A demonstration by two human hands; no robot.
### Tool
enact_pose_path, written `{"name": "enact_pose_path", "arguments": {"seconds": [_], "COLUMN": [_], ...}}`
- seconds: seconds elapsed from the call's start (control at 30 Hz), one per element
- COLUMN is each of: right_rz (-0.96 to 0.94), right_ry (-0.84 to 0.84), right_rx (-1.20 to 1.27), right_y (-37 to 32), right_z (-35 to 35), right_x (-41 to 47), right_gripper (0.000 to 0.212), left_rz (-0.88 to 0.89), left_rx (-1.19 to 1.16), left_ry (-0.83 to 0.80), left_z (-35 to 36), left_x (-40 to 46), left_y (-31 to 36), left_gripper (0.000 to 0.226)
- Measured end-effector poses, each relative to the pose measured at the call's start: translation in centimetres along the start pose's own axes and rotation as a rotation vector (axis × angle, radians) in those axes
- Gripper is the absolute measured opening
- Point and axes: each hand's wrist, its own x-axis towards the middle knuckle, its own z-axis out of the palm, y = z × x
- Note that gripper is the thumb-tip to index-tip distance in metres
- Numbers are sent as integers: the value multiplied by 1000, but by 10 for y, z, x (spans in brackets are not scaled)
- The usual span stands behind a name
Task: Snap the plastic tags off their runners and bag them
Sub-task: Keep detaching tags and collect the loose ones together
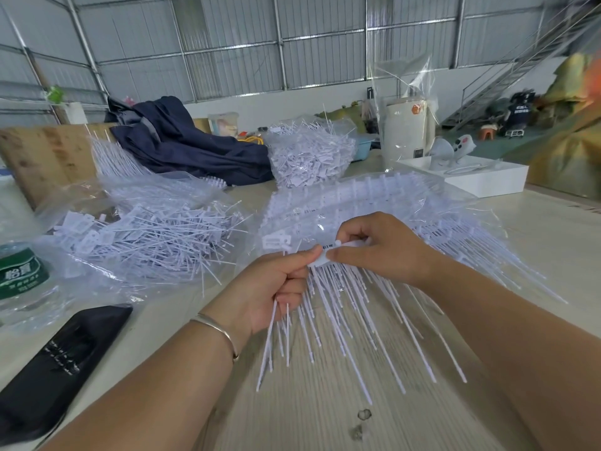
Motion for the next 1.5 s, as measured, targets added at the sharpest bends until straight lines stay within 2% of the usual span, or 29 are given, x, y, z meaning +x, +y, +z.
{"name": "enact_pose_path", "arguments": {"seconds": [0.13,0.2,0.27,0.37,0.43,0.5,0.57,0.7,0.8,0.9,1.07,1.17,1.3,1.37,1.4,1.5], "right_rz": [60,94,124,175,192,172,160,180,194,174,169,210,223,213,206,193], "right_ry": [-3,20,8,-18,-66,-127,-152,-133,19,118,89,26,-107,-100,-68,23], "right_rx": [27,21,65,235,348,478,534,399,368,360,411,351,164,92,87,75], "right_y": [6,12,15,12,5,-2,-6,-10,-6,-3,-1,-2,-7,-5,-4,-3], "right_z": [-6,-10,-11,-10,-9,-8,-8,-9,-12,-15,-18,-20,-17,-18,-19,-21], "right_x": [1,0,0,1,2,3,2,0,1,2,0,0,-3,-3,-2,2], "right_gripper": [57,58,57,58,50,54,62,58,66,47,18,7,4,9,11,13], "left_rz": [-8,-12,-11,17,26,33,38,37,12,26,94,129,229,288,308,273], "left_rx": [-38,-44,-48,-101,-217,-325,-365,-277,-274,-202,81,319,771,943,907,561], "left_ry": [80,97,69,-53,-181,-314,-355,-228,-98,-43,0,76,323,401,404,306], "left_z": [-4,-5,-4,3,11,18,23,22,19,16,8,6,4,3,1,1], "left_x": [3,3,1,-3,-7,-11,-13,-11,-8,-6,-5,-6,-4,-3,-3,-3], "left_y": [1,1,1,1,1,1,2,1,0,0,2,7,3,1,1,3], "left_gripper": [44,47,39,23,18,18,22,14,16,17,33,15,11,11,11,21]}}
